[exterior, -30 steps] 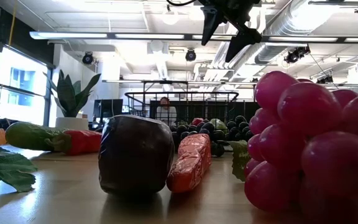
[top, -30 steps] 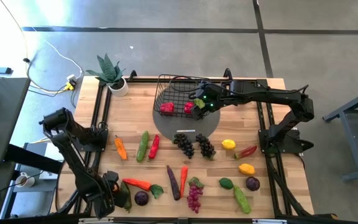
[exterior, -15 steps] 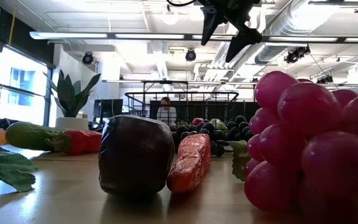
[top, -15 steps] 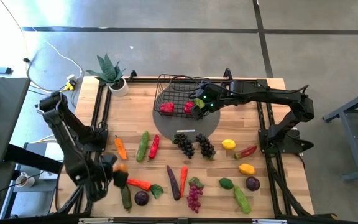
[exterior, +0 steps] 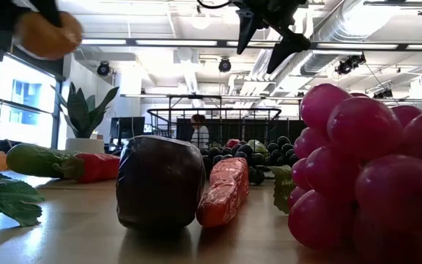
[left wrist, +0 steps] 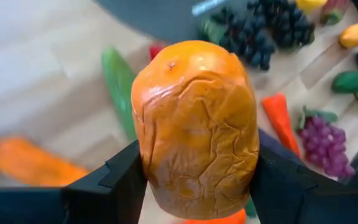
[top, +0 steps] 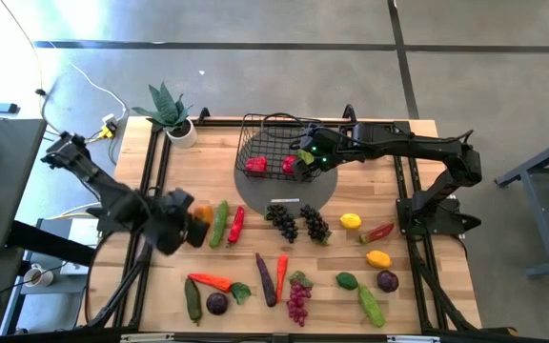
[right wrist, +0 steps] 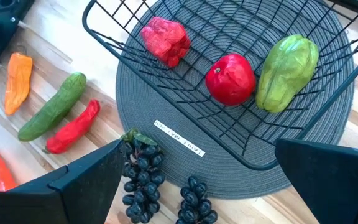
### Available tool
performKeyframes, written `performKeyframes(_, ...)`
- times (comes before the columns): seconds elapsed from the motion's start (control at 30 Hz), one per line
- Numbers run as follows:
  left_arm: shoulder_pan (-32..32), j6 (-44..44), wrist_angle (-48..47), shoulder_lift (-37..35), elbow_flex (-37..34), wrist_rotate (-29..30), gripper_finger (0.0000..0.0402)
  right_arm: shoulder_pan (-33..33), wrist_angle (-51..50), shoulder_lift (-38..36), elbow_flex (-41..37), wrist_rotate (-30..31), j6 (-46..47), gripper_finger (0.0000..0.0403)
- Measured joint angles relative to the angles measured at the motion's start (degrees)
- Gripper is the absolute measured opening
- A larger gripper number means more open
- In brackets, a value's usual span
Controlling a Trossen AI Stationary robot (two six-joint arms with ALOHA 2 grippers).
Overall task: Build produce basket
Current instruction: Put the yellow mango into the wire basket
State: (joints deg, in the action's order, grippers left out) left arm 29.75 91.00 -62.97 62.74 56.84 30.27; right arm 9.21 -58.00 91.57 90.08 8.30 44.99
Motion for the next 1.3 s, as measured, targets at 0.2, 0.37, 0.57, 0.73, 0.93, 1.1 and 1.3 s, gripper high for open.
performKeyframes(0.2,-9.9,-14.9,0.3,-3.9,0.0,0.0,0.0237,0.0,0.0,0.0,0.0,0.9,0.4,0.0397)
performKeyframes(0.37,-17.5,-26.1,2.1,-5.4,0.0,-0.5,0.0251,0.0,0.0,0.0,0.0,2.5,1.7,0.0397)
performKeyframes(0.57,-25.6,-39.7,10.2,-5.5,0.0,-0.7,0.0254,0.0,0.0,0.0,0.0,2.7,1.7,0.0397)
performKeyframes(0.73,-32.4,-53.0,19.8,-4.5,0.0,-2.1,0.0254,0.0,0.0,0.0,0.0,2.7,1.9,0.0397)
performKeyframes(0.93,-40.7,-63.1,30.2,-1.5,0.1,-8.6,0.0255,0.0,0.0,0.0,0.0,2.8,3.7,0.0397)
performKeyframes(1.1,-46.3,-70.0,37.3,2.5,0.1,-12.0,0.0255,0.0,0.0,0.0,0.0,2.8,3.6,0.0397)
performKeyframes(1.3,-51.7,-77.8,43.5,7.6,0.1,-11.3,0.0255,0.0,0.0,0.0,0.0,2.8,4.0,0.0397)
